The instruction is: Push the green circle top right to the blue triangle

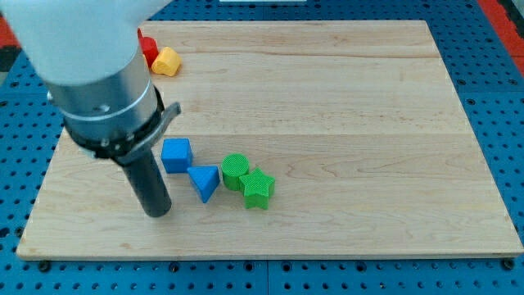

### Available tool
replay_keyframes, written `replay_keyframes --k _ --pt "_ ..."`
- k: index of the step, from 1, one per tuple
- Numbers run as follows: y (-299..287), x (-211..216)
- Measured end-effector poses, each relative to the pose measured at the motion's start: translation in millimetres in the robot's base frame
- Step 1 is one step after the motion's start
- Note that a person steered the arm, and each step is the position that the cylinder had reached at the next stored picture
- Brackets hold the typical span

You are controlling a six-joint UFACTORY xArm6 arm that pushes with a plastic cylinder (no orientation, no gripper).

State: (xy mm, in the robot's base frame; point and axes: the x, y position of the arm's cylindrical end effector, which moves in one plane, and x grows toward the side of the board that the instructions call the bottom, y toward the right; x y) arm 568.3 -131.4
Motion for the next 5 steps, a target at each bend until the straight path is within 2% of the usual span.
replay_keyframes --k 1,2,5 --pt "8 0" --pt "42 0" --pt "74 -2"
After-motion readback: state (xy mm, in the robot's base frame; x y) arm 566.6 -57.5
